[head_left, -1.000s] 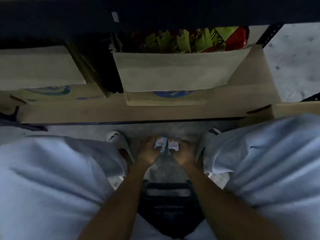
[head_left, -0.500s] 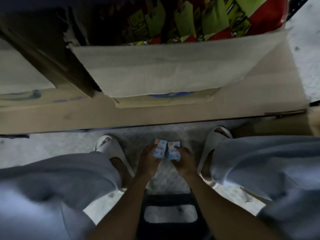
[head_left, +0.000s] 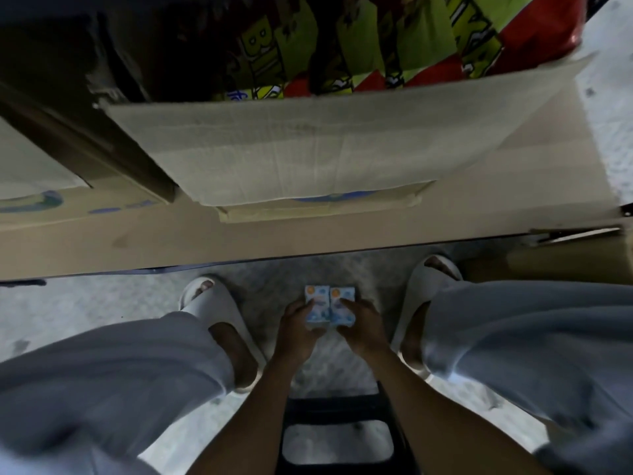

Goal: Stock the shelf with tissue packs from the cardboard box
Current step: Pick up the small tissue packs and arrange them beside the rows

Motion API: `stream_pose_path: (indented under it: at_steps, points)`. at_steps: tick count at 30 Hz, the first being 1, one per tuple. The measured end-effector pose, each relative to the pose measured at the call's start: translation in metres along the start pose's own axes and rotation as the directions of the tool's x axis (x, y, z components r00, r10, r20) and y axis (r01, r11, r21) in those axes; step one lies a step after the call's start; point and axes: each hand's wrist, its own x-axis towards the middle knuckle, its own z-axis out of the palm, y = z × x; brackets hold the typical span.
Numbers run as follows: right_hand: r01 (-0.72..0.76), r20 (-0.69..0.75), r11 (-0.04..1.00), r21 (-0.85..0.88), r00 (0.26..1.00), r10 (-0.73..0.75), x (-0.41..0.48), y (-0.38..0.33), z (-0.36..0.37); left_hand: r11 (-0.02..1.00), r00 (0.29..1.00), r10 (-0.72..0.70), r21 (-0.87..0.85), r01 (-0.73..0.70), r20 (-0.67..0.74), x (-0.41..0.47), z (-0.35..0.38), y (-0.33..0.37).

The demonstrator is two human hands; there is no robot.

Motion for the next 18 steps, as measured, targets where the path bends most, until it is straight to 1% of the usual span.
stream_pose_path:
  at_steps: [3, 5, 7, 8, 10, 14, 16, 18]
  points:
    - [-0.008, -0.029, 1.0, 0.026, 1.0, 0.009, 0.002, -0.001, -0.001, 1.0, 1.0, -0.009, -0.019, 0.009, 0.001, -0.001, 0.003, -0.001]
    - [-0.02, -0.044, 0.998, 0.054, 0.999, 0.023, 0.004, -0.001, -0.002, 1.0, 0.999, 0.016, -0.022, -0.017, -0.027, -0.002, 0.003, -0.002]
    - [-0.051, -0.084, 0.991, 0.121, 0.995, 0.061, 0.004, -0.002, -0.001, 0.999, 0.998, 0.032, -0.032, -0.033, -0.053, -0.001, 0.004, -0.004]
    - [-0.07, -0.1, 0.985, 0.16, 0.991, 0.087, 0.004, -0.002, 0.0, 0.997, 0.997, 0.029, -0.069, -0.034, -0.065, 0.0, 0.006, -0.007]
    - [-0.085, -0.106, 0.972, 0.22, 0.988, 0.111, 0.005, -0.002, 0.0, 0.985, 0.995, 0.004, -0.169, -0.02, -0.096, 0.002, 0.007, -0.008]
    - [-0.069, -0.118, 0.937, 0.342, 0.986, 0.116, 0.009, 0.0, -0.002, 0.96, 0.991, -0.064, -0.279, 0.027, -0.122, -0.001, 0.003, 0.005]
    - [-0.065, -0.144, 0.938, 0.342, 0.982, 0.12, 0.011, 0.002, 0.0, 0.947, 0.985, -0.104, -0.317, 0.056, -0.137, 0.0, 0.001, 0.01]
    - [-0.068, -0.139, 0.953, 0.297, 0.984, 0.113, 0.009, 0.001, 0.001, 0.934, 0.979, -0.145, -0.346, 0.087, -0.146, 0.0, 0.0, 0.013]
